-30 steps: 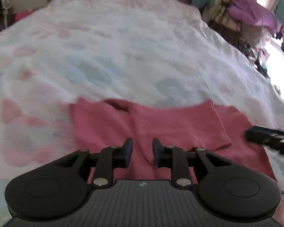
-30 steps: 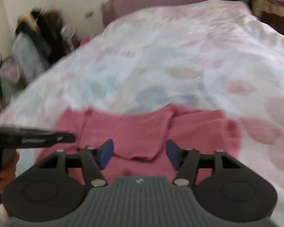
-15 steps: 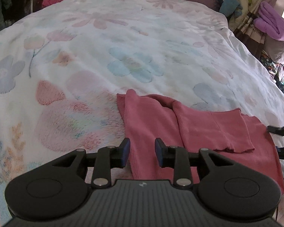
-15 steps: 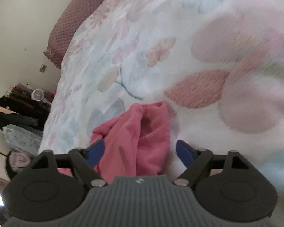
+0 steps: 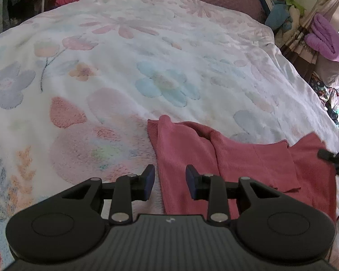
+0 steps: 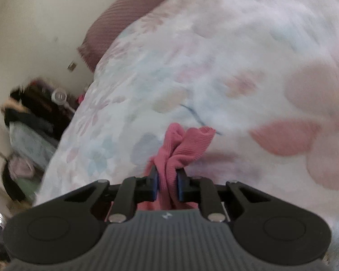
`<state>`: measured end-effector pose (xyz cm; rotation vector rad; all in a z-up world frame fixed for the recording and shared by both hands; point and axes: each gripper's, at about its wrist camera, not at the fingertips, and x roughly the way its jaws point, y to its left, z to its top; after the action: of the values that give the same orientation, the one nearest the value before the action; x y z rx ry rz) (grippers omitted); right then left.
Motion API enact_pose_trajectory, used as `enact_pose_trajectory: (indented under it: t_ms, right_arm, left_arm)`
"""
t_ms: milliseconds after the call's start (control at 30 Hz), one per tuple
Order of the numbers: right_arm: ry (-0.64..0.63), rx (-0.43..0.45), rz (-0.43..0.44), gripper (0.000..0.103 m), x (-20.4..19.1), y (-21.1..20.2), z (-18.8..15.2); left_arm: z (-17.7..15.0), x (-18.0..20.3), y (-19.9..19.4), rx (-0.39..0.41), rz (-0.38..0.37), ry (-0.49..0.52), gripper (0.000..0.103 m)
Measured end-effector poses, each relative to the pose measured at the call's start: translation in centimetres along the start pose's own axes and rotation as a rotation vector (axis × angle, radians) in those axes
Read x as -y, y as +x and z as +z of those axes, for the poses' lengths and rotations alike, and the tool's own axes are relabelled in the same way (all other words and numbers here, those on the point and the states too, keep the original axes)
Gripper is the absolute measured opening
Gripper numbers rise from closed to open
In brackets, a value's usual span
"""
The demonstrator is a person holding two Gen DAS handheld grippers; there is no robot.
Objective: Fold small clothes
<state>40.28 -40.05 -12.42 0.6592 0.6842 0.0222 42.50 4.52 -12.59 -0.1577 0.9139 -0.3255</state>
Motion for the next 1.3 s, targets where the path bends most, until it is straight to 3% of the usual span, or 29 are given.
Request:
enact_pose_trajectory:
  t_ms: [200, 467, 733, 800, 867, 933, 1033, 1167, 1300]
  right_arm:
    - [-0.143, -0.007, 0.013, 0.010, -9.5, 0.1, -1.1]
    - [-0.238, -0.124, 0.015, 0.009, -20.5, 7.4, -5.3]
    - [-0.349, -0.338, -0.029, 0.009, -24.8, 17.3, -11.2]
    - [-0.371, -0.363, -0.024, 0.017, -25.1, 18.2, -11.9]
    - [-0.384, -0.372, -0.009, 0.025, -25.4, 18.1, -12.0]
    - [-0.404, -0.365, -0.002, 0.026, -26.3, 17.4, -11.6]
    - [-0.430, -0.342, 0.057, 0.035, -27.4, 13.9, -10.5]
    - [-0.468, -0.280, 0.086, 0.040, -27.1, 7.3, -8.9]
    - [-0.471, -0.224, 0.044, 0.040, -23.8, 1.7, -9.1]
  left_arm:
    - [-0.1, -1.0, -1.1, 0.028, -0.023, -0.008, 0.037]
    - [-0.1, -3.6, -2.6, 0.060, -0.034, -0.052, 0.038]
    - [0.2, -6.4, -3.0, 0.053, -0.018, -0.085, 0.038]
    - [0.2, -6.7, -3.1, 0.053, -0.018, -0.094, 0.038]
    - [0.2, -6.7, -3.3, 0.048, -0.018, -0.098, 0.038]
    - [0.2, -6.6, -3.8, 0.047, -0.025, -0.105, 0.039]
    - [0.3, -6.2, -5.2, 0.035, -0.066, -0.116, 0.043]
    - [-0.5, -4.8, -7.4, 0.012, -0.150, -0.128, 0.057]
    - [-2.1, -4.5, -8.1, -0.023, -0.296, -0.268, 0.067]
